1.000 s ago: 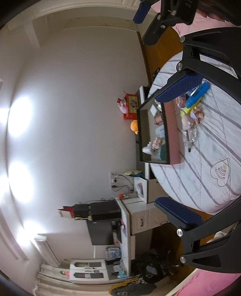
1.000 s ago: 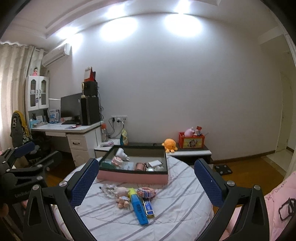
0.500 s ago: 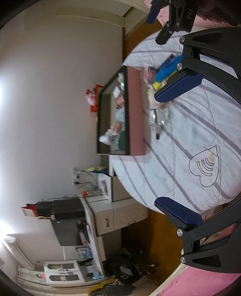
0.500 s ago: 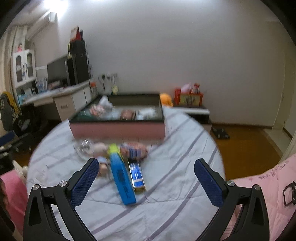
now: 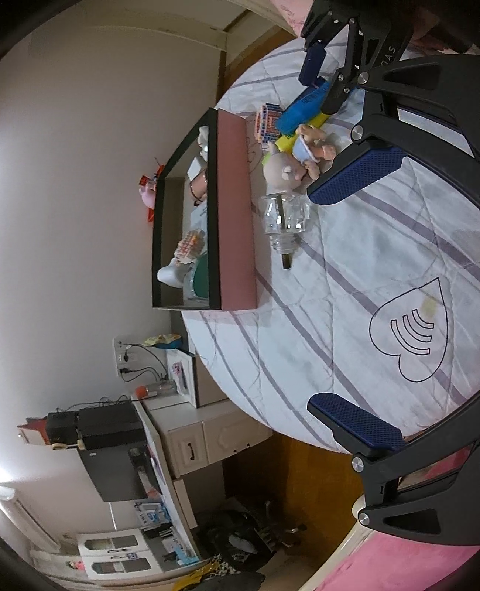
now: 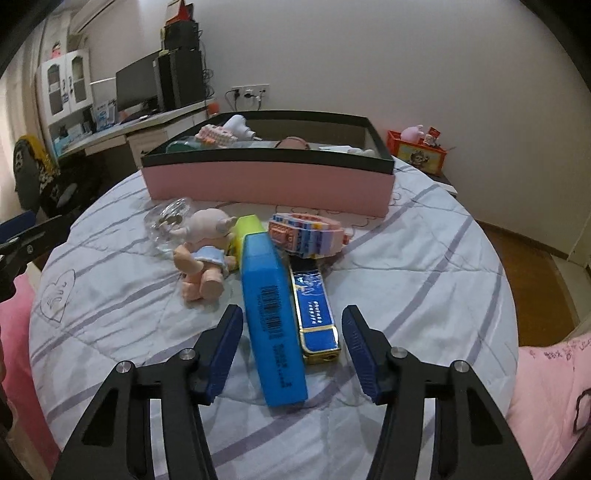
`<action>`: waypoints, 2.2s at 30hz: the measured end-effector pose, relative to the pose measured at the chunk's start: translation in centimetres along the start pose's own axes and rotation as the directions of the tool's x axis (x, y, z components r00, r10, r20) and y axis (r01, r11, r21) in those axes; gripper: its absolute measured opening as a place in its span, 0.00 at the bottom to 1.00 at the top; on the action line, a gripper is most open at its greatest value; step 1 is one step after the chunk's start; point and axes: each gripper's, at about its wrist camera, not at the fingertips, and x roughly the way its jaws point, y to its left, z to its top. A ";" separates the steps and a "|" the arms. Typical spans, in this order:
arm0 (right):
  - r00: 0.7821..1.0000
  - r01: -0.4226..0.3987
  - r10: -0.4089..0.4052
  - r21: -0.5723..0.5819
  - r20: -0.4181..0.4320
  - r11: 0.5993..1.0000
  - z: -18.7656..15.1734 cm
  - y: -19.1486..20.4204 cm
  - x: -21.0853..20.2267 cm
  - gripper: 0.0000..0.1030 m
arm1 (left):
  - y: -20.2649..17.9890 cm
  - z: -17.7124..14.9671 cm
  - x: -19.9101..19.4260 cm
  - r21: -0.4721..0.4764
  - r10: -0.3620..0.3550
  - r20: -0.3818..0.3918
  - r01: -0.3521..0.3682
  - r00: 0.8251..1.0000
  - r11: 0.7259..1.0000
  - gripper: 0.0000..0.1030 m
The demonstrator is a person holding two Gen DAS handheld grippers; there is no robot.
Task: Organize rigid objects
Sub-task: 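Grasp the blue highlighter with right tool, then grasp the corked glass bottle with left tool while right tool holds the blue highlighter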
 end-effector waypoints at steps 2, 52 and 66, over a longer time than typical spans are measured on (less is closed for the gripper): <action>1.000 -0.009 0.008 -0.012 -0.015 1.000 0.0 0.3 0.4 0.56 | -0.3 -0.1 0.2 0.012 -0.002 -0.010 0.002 1.000 1.000 1.00; 0.990 -0.141 0.136 0.158 0.043 0.977 1.1 -8.5 0.9 0.19 | -2.6 2.4 9.4 -0.123 -0.182 -0.176 0.162 0.967 0.979 1.00; 0.995 -0.097 0.098 0.101 -0.004 0.990 0.8 -7.0 2.0 0.23 | -2.1 1.8 9.1 -0.080 -0.150 -0.190 0.137 0.970 0.987 1.00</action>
